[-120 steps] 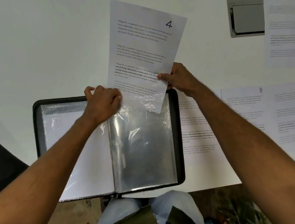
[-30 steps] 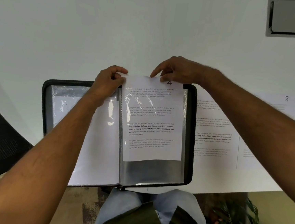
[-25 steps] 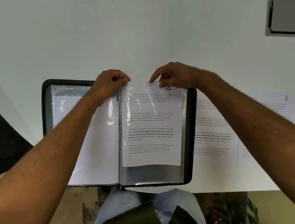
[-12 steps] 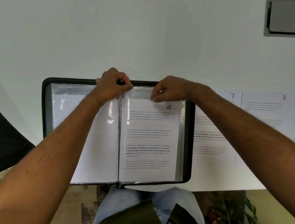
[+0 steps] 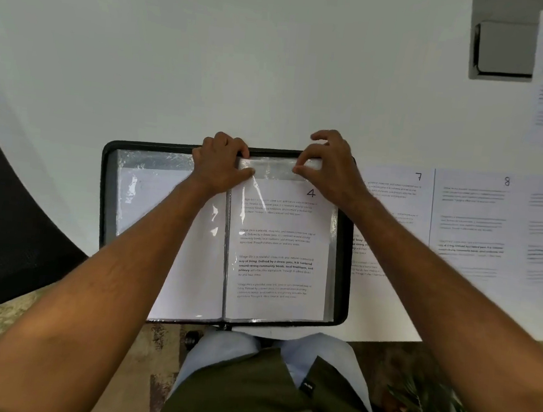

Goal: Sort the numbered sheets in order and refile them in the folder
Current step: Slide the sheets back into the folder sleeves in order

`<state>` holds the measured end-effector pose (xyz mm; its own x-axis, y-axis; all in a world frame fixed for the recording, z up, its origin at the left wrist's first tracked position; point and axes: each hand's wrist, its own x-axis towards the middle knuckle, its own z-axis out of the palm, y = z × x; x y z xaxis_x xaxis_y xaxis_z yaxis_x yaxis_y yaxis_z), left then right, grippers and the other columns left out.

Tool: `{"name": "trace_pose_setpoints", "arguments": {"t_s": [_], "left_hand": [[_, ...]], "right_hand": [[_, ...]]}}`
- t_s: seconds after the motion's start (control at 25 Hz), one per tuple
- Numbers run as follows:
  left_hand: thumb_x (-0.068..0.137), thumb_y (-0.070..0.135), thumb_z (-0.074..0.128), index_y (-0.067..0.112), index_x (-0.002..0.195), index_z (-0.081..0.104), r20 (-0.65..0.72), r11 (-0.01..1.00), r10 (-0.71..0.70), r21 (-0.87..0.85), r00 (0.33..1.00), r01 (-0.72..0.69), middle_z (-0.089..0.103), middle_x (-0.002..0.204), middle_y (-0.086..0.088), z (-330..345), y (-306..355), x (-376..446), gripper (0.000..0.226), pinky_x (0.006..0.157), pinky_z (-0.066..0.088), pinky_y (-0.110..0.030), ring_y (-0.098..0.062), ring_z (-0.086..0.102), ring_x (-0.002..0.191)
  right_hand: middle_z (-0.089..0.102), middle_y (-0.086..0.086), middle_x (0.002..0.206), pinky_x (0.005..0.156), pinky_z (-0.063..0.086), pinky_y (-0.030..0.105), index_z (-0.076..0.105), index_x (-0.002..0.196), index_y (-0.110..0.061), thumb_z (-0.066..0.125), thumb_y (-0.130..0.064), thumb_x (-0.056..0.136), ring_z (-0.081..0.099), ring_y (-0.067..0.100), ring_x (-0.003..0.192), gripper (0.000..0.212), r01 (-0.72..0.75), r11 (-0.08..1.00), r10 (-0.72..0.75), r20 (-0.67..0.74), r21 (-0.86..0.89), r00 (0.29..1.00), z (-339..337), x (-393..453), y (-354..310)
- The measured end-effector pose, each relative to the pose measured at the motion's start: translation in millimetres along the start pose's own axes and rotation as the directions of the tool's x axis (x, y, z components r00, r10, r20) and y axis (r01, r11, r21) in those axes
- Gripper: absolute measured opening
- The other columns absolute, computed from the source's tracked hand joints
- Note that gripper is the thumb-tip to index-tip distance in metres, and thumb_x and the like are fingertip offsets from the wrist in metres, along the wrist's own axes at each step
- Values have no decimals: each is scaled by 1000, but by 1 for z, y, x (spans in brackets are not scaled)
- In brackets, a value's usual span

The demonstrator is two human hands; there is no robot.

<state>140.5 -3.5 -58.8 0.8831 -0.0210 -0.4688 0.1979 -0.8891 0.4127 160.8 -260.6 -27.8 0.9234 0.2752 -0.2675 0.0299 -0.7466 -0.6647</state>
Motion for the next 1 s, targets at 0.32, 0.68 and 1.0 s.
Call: {"name": "trace_pose_setpoints", "arguments": {"t_s": [0.32, 0.68, 1.0], "left_hand": [[83, 39, 69, 6, 159, 20, -71, 963, 142, 243, 987, -121, 22, 166, -18, 38, -8, -70, 96, 119, 30, -54, -39, 26, 150], [84, 25, 75, 10, 150, 36, 69, 993, 109, -53, 992, -105, 37, 152, -18, 80, -13, -177, 78, 112, 39, -50, -39, 40, 135], [100, 34, 63, 17, 134, 64, 287, 622, -170, -710, 943, 329, 66, 129, -3, 40, -22, -189, 38, 99, 49, -34, -19, 61, 116]], "right_hand": [[53, 3, 129, 75, 55, 26, 31, 146, -23, 85, -13, 81, 66, 17, 95, 85, -424, 788, 475, -2, 446, 880, 16, -93, 19], [73, 9, 117, 86, 62, 36, 65, 118, -18, 71, -28, 96, 74, 18, 97, 25, -599, 602, 572, 238, 528, 785, 51, -187, -3], [76, 1, 105, 84, 59, 34, 69, 114, -21, 65, -36, 99, 73, 21, 98, 21, -638, 476, 510, 401, 606, 761, 68, -191, -90]]}}
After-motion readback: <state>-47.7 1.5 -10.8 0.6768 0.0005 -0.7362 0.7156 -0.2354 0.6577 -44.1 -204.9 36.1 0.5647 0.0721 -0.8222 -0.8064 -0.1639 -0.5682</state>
